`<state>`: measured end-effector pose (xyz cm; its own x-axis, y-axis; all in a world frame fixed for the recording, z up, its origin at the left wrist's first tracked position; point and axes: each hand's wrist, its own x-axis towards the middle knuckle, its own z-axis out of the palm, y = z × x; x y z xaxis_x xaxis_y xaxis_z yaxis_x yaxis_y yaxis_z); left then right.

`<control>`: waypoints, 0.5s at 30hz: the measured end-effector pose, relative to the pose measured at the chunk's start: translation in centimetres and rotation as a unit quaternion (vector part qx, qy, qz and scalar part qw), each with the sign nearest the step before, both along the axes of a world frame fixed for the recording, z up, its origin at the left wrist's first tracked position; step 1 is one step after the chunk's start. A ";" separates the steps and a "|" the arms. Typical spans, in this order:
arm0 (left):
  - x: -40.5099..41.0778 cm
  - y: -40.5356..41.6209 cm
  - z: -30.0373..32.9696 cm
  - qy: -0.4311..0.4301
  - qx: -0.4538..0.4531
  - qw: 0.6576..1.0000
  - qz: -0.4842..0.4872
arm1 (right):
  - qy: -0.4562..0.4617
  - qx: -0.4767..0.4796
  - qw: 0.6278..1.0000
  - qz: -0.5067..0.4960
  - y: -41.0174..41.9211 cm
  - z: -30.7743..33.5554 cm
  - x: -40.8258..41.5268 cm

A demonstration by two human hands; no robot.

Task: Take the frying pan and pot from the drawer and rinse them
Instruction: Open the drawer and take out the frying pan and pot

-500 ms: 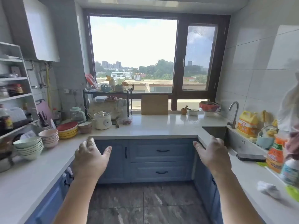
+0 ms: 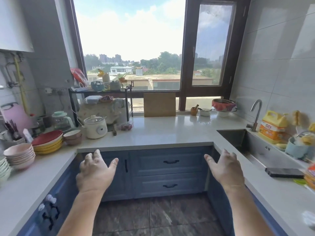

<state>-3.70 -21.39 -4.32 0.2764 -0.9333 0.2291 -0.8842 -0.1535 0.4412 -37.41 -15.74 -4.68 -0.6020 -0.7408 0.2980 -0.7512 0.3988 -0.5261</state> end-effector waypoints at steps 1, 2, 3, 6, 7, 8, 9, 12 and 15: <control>-0.4 -2.0 0.2 -0.003 0.004 1.000 -0.001 | -0.004 0.003 1.000 -0.004 -1.8 0.0 -0.2; -0.7 -3.9 0.3 -0.006 0.006 1.000 -0.003 | -0.007 0.005 1.000 -0.008 -3.6 0.0 -0.4; -1.1 -5.7 0.4 -0.010 0.013 1.000 -0.006 | -0.009 0.007 1.000 -0.012 -5.4 0.0 -0.6; -2.3 -11.3 0.2 -0.006 0.024 1.000 -0.011 | -0.022 0.006 1.000 -0.013 -10.7 -0.5 -1.3; -2.7 -12.7 0.1 -0.004 0.027 1.000 -0.013 | -0.025 0.009 1.000 -0.013 -12.0 -0.7 -1.5; -3.0 -13.8 0.0 -0.004 0.028 0.999 -0.015 | -0.027 0.013 0.999 -0.014 -13.0 -0.9 -1.9; -3.5 -15.4 -0.3 -0.005 0.033 0.999 -0.019 | -0.028 0.017 0.999 -0.016 -14.5 -1.2 -2.4; -5.0 -19.6 -1.1 -0.008 0.045 0.999 -0.026 | -0.030 0.028 0.999 -0.024 -18.5 -2.2 -4.1; -6.5 -23.7 -2.0 -0.011 0.057 0.998 -0.026 | -0.031 0.040 0.998 -0.027 -22.6 -3.4 -5.8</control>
